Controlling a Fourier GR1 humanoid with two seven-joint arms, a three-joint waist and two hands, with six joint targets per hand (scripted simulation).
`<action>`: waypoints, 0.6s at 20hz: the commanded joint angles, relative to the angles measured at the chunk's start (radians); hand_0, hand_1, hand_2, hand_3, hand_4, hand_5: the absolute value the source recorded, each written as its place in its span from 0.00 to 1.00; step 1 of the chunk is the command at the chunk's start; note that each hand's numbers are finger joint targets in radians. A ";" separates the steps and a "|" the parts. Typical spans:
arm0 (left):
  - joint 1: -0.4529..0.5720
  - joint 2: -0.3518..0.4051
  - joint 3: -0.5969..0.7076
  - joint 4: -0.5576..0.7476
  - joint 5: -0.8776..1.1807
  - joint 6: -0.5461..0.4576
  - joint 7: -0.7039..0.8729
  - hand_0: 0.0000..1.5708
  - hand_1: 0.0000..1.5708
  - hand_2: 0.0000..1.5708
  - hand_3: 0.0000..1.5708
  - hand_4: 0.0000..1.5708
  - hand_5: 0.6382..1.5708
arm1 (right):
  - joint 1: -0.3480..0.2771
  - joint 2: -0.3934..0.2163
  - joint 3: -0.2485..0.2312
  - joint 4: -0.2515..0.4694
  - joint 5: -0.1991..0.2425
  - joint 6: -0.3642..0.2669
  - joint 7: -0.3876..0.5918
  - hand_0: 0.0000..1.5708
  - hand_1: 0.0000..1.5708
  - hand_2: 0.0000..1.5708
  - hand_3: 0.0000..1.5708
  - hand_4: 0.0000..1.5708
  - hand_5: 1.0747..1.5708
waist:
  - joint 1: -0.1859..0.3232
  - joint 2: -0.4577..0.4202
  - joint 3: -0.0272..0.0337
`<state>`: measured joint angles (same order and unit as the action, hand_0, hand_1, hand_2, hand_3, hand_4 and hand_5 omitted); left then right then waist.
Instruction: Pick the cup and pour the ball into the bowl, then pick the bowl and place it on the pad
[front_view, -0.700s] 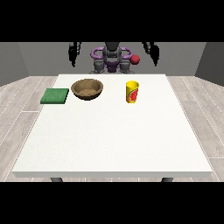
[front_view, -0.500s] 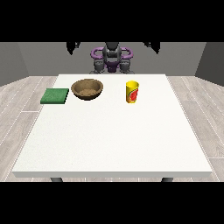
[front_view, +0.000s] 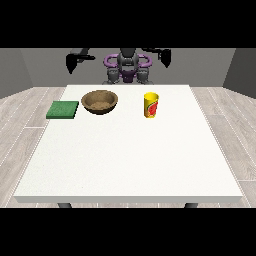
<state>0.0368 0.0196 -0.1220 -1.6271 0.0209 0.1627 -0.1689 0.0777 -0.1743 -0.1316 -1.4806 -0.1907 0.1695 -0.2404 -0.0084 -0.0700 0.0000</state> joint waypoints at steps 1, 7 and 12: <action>-0.027 -0.019 -0.078 0.033 -0.016 0.107 -0.106 0.00 0.00 0.00 0.00 0.00 0.89 | -0.006 -0.031 -0.056 0.120 -0.043 0.111 -0.167 0.00 0.00 0.00 0.00 0.05 0.98 | -0.011 0.078 0.0005; -0.180 -0.015 0.044 0.188 -0.008 0.040 -0.179 0.00 0.00 0.00 0.00 0.00 0.88 | -0.163 -0.007 -0.067 0.212 0.013 0.038 -0.216 0.00 0.00 0.00 0.00 0.00 0.98 | 0.003 0.172 0.0002; -0.364 0.040 0.150 0.289 0.019 0.031 -0.167 0.00 0.00 0.00 0.00 0.00 0.87 | -0.225 -0.026 -0.079 0.295 0.005 0.093 -0.305 0.00 0.00 0.00 0.00 0.00 0.96 | -0.037 0.252 0.0003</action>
<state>-0.2112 0.0299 -0.0366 -1.3977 0.0245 0.1966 -0.3469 -0.1067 -0.1872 -0.1935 -1.2650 -0.1897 0.2301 -0.4562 -0.0289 0.1319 0.0000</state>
